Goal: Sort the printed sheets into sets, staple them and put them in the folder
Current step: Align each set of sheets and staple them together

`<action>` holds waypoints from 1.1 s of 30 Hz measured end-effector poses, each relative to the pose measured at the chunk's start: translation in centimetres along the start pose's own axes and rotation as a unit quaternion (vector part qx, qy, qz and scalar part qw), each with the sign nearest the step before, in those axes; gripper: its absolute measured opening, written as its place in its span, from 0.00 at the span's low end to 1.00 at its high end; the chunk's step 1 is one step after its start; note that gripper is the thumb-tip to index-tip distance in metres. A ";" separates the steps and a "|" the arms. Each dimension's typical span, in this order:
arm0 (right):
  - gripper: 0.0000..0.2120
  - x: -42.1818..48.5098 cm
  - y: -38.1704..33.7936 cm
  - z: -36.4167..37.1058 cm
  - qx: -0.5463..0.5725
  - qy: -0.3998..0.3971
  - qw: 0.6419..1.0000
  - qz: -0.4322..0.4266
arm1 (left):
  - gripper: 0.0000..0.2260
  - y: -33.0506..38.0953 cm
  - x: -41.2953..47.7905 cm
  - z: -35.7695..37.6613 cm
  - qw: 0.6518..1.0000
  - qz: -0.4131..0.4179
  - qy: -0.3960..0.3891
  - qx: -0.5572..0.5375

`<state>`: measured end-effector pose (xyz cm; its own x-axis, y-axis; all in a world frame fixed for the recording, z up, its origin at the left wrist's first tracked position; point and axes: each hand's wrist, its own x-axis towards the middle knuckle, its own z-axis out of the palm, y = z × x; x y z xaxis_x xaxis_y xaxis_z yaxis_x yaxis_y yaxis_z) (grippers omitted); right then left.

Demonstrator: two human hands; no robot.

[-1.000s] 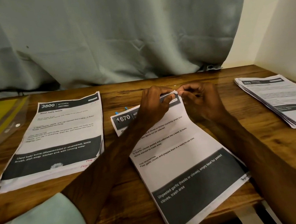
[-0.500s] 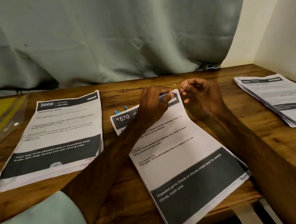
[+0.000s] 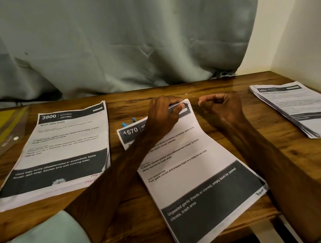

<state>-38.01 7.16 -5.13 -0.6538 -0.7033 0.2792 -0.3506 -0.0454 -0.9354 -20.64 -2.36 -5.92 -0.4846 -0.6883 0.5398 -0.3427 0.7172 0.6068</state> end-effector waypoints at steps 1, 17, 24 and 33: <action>0.07 0.0 0.0 0.0 -0.007 0.009 1.000 0.003 | 0.15 -0.1 0.0 0.1 1.000 -0.003 -0.005 0.000; 0.07 -1.7 -1.5 1.4 0.054 -0.134 0.985 -0.098 | 0.11 -0.3 -0.2 0.5 0.999 0.039 0.004 0.000; 0.09 -1.3 -0.8 1.7 0.045 -0.107 0.986 -0.117 | 0.12 -1.1 0.1 1.4 0.998 0.064 0.012 0.006; 0.05 -1.4 -1.2 1.4 0.012 -0.106 0.986 -0.128 | 0.14 -1.2 0.2 1.5 0.999 0.037 -0.012 0.022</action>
<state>-35.69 7.19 -4.72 -0.3906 -0.7985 0.4581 -0.4686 -0.2559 -0.8455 -21.50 -3.16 -7.40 -0.5290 -0.6304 0.5681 -0.3405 0.7709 0.5384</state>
